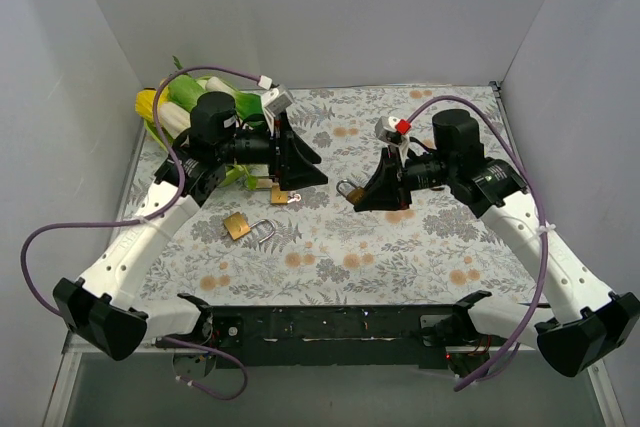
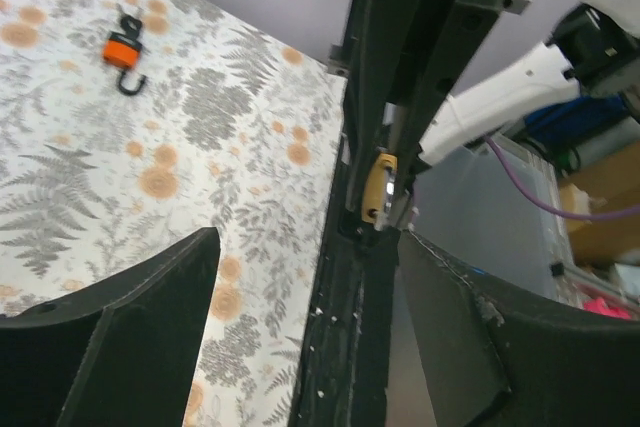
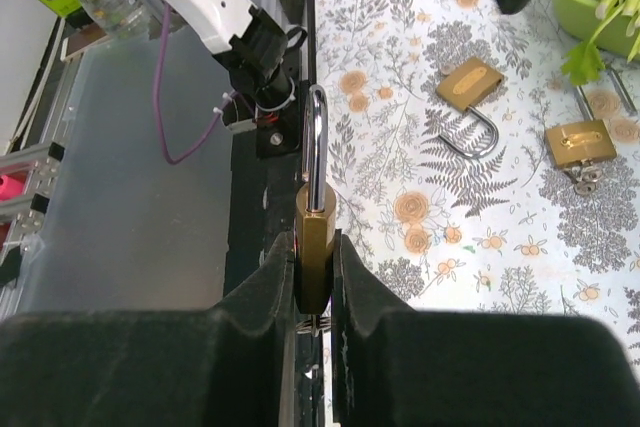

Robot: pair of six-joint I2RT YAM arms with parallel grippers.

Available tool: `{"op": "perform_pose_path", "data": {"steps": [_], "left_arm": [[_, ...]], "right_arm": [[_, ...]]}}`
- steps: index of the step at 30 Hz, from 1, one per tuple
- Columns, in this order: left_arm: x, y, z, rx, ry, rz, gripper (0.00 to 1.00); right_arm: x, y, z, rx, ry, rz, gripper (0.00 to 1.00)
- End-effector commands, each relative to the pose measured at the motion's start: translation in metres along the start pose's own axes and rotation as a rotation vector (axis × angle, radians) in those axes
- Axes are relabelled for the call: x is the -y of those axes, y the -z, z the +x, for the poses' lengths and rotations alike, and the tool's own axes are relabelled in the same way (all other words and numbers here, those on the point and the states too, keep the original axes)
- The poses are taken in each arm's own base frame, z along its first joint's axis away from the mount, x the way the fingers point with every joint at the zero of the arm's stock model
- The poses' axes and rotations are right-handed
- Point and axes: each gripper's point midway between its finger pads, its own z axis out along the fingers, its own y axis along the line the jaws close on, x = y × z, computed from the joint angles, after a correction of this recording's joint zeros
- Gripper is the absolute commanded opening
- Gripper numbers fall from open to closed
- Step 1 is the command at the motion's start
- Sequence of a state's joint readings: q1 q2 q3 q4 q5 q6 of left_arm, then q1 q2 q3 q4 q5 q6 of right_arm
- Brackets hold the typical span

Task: Lock with the key
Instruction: Lock the lock.

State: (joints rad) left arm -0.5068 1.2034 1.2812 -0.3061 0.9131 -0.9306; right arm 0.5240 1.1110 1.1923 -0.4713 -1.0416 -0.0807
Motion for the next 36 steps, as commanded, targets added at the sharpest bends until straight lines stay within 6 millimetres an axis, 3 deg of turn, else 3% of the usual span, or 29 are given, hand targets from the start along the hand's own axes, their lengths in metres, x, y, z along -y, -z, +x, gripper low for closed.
{"op": "perform_pose_path", "data": {"steps": [1, 7, 24, 31, 34, 36], "left_arm": [[0.036, 0.011, 0.012, -0.118, 0.001, 0.186, 0.69], [0.034, 0.002, 0.028, -0.147, -0.027, 0.193, 0.64], [0.039, -0.021, 0.034, -0.125, -0.103, 0.187, 0.38], [0.040, -0.028, 0.038, -0.133, -0.092, 0.185, 0.15], [0.037, -0.028, 0.040, -0.134, -0.086, 0.166, 0.01], [0.037, -0.028, 0.041, -0.136, -0.085, 0.165, 0.00]], "right_arm": [[-0.007, 0.005, -0.010, -0.024, 0.075, -0.008, 0.01], [-0.002, 0.005, -0.009, -0.055, 0.096, -0.017, 0.01], [-0.004, -0.003, -0.003, -0.078, 0.044, -0.075, 0.01], [-0.006, -0.004, -0.006, -0.076, 0.058, -0.086, 0.01], [-0.007, -0.005, -0.004, -0.079, 0.054, -0.095, 0.01], [-0.007, -0.005, -0.005, -0.077, 0.057, -0.093, 0.01]]}}
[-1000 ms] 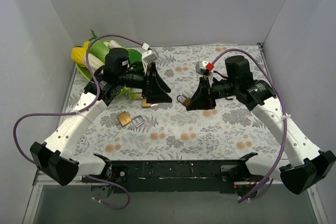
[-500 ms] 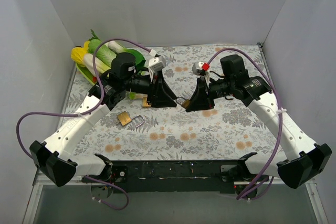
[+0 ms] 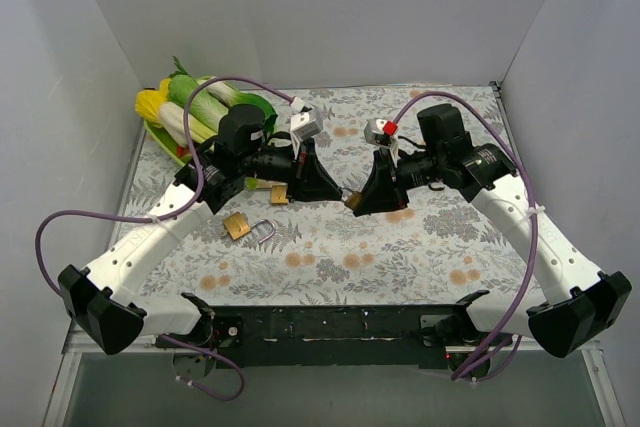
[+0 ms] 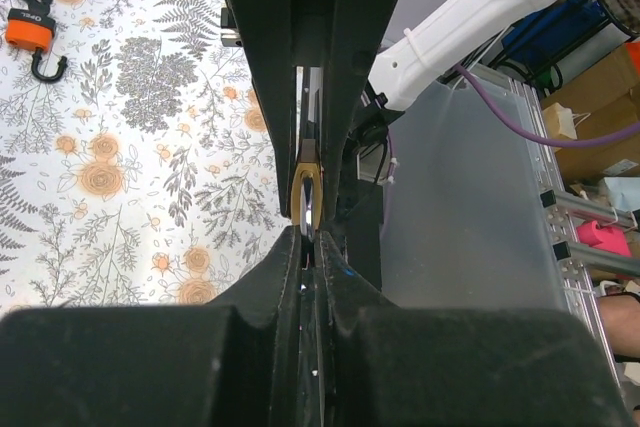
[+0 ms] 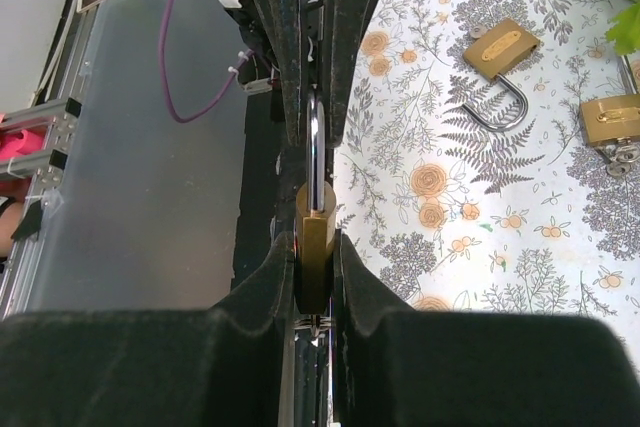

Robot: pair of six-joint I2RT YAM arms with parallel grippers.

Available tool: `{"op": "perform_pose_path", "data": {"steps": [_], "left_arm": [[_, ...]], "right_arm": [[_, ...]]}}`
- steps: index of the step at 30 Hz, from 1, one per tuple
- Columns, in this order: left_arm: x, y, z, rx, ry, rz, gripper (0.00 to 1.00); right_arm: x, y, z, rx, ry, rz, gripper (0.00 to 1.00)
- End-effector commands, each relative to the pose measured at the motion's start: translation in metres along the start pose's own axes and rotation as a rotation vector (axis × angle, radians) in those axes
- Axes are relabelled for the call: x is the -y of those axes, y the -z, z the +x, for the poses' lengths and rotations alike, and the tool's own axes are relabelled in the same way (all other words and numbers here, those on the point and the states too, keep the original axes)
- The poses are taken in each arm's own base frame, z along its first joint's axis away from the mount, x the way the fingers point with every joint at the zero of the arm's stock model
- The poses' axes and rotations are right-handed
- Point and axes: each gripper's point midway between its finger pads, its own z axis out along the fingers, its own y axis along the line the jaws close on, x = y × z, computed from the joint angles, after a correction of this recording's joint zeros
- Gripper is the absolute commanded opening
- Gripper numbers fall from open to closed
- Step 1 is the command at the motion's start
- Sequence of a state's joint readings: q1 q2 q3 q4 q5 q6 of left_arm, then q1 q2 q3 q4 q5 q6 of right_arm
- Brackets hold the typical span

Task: Lock with the key
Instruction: Lock the lock.

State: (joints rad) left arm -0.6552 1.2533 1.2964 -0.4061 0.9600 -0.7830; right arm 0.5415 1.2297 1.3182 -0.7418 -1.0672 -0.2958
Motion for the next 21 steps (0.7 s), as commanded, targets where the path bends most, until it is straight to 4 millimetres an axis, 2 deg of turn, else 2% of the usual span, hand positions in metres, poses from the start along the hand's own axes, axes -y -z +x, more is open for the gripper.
{"op": "perform_pose_path", "data": {"steps": [1, 7, 11, 21], "left_arm": [[0.004, -0.004, 0.002, 0.005, -0.022, 0.009, 0.00], [0.009, -0.012, 0.006, 0.004, -0.025, 0.017, 0.00], [0.012, -0.021, 0.011, 0.002, -0.003, 0.029, 0.00], [0.017, -0.041, 0.034, -0.026, 0.082, 0.079, 0.00]], "right_arm": [[-0.008, 0.002, -0.020, 0.035, 0.078, -0.025, 0.01], [-0.010, 0.000, -0.024, 0.047, 0.092, -0.053, 0.01], [-0.010, 0.000, -0.034, 0.074, 0.104, -0.039, 0.01], [-0.014, -0.008, -0.056, 0.126, 0.168, -0.063, 0.01]]}}
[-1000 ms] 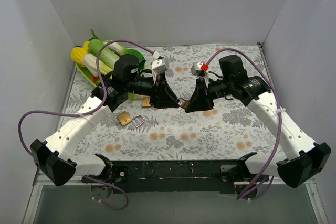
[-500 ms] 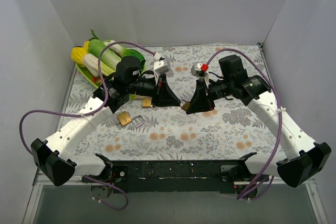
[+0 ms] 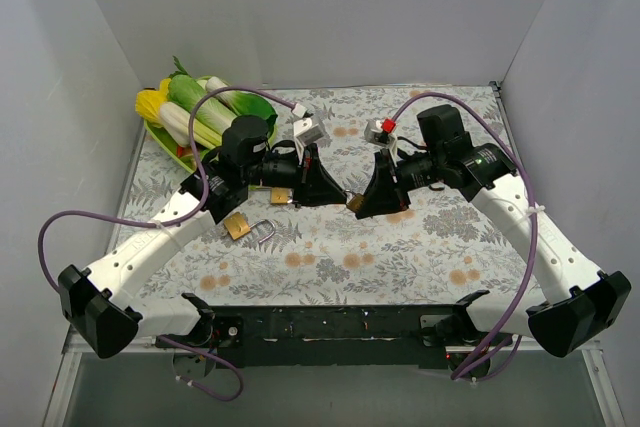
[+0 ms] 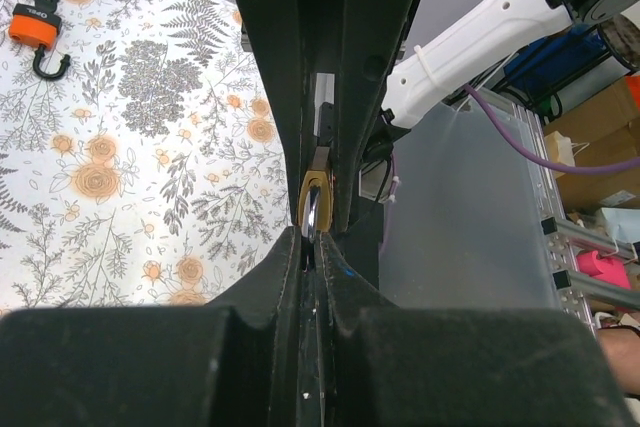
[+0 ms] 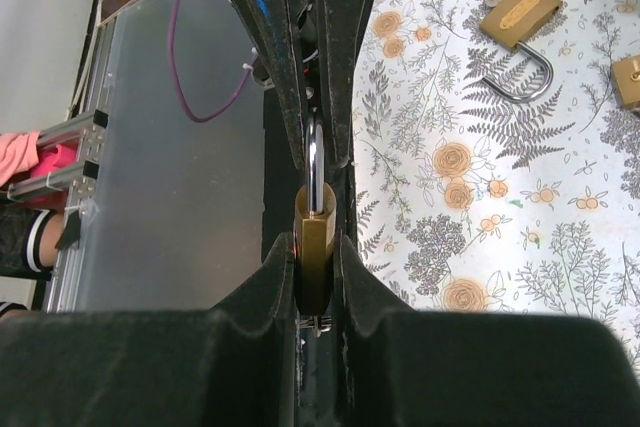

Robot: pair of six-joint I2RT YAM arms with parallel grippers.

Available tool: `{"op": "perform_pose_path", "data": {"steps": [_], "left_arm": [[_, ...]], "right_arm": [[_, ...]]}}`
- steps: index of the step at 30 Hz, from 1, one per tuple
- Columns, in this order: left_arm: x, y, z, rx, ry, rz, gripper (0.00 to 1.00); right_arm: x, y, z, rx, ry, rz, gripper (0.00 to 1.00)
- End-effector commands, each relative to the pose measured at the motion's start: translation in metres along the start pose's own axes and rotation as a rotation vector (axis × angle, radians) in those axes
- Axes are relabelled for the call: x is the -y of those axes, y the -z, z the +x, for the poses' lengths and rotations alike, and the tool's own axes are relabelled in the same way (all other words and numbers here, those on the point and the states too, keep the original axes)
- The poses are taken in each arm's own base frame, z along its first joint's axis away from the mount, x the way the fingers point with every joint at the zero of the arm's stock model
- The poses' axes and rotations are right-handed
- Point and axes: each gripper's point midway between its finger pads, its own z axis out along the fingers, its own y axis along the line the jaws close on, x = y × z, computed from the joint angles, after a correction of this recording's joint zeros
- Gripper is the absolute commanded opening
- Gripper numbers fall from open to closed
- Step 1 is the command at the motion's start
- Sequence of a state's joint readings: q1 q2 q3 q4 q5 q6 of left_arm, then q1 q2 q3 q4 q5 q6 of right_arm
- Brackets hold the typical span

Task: Lock with the key
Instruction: Lock the lock.

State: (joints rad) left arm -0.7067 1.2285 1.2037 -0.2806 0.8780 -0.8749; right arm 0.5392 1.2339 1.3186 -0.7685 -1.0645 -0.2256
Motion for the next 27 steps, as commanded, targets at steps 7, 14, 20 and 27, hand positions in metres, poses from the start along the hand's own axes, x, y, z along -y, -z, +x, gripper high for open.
{"op": "perform_pose_path", "data": {"steps": [7, 14, 20, 27], "left_arm": [[0.030, -0.032, 0.042, -0.089, 0.054, 0.153, 0.00], [0.039, -0.033, 0.049, -0.098, 0.093, 0.201, 0.00], [0.047, -0.035, 0.059, -0.118, 0.124, 0.235, 0.00], [0.028, -0.018, 0.045, -0.068, 0.140, 0.164, 0.00]], "right_arm": [[-0.021, -0.012, -0.067, 0.154, 0.308, -0.084, 0.01], [-0.018, -0.015, -0.066, 0.155, 0.343, -0.082, 0.01], [-0.022, -0.018, -0.070, 0.165, 0.373, -0.099, 0.01], [-0.019, -0.017, -0.048, 0.116, 0.314, -0.073, 0.01]]}}
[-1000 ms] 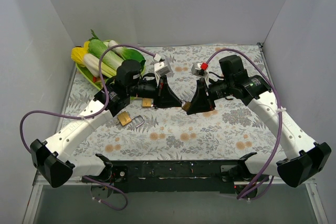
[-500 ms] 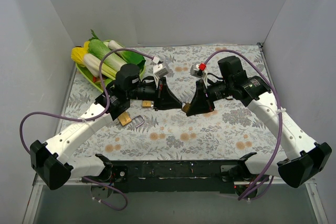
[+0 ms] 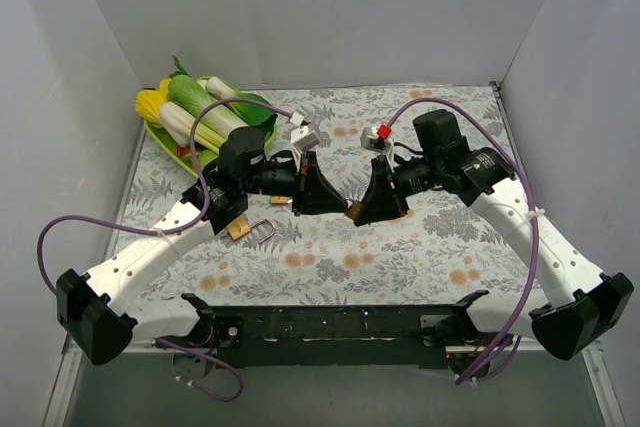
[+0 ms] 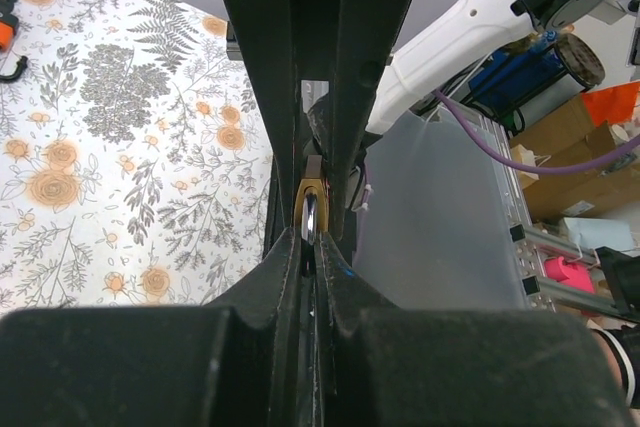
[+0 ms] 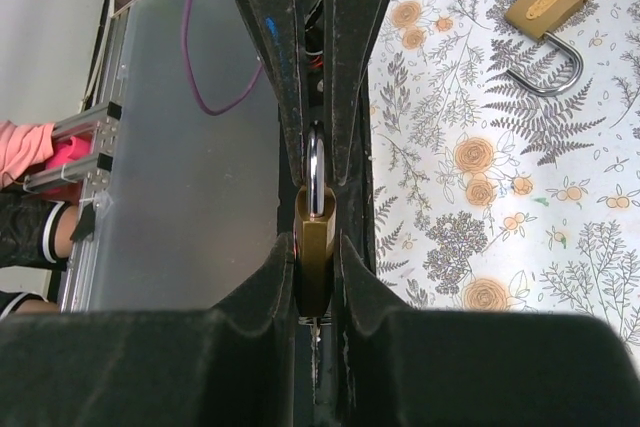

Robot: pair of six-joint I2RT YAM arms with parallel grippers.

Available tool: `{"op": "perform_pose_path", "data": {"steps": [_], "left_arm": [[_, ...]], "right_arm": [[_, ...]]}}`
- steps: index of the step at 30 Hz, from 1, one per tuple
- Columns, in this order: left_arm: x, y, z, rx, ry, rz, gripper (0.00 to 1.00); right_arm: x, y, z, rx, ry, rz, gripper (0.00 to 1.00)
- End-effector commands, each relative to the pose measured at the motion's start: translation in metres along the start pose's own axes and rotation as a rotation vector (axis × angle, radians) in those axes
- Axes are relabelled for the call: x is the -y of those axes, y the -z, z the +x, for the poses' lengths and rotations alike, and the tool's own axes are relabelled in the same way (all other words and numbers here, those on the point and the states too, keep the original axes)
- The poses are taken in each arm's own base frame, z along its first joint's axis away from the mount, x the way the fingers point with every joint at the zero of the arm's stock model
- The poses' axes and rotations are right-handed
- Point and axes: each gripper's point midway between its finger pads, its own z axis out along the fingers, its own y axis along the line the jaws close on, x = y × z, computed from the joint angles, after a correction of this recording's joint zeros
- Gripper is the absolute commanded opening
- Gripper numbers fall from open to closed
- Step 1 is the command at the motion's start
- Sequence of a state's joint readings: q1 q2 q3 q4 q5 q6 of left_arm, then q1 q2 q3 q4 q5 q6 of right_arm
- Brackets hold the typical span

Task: Lock with the key
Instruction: Lock the lock.

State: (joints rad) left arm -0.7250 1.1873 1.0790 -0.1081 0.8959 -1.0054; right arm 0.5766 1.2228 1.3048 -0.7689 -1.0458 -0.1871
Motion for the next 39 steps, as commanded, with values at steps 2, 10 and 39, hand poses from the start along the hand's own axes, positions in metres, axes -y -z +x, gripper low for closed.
{"op": "perform_pose_path", "data": {"steps": [2, 10, 39], "left_arm": [[0.009, -0.004, 0.025, -0.087, 0.077, 0.085, 0.00], [-0.031, 0.044, -0.012, -0.009, 0.040, -0.025, 0.00], [-0.029, 0.052, -0.027, 0.046, 0.072, 0.017, 0.00]], "right_arm": [[-0.006, -0.010, -0.047, 0.113, 0.315, -0.029, 0.01], [0.021, 0.011, -0.034, 0.095, 0.145, 0.050, 0.66], [0.025, -0.001, -0.034, 0.168, 0.049, -0.043, 0.48]]}}
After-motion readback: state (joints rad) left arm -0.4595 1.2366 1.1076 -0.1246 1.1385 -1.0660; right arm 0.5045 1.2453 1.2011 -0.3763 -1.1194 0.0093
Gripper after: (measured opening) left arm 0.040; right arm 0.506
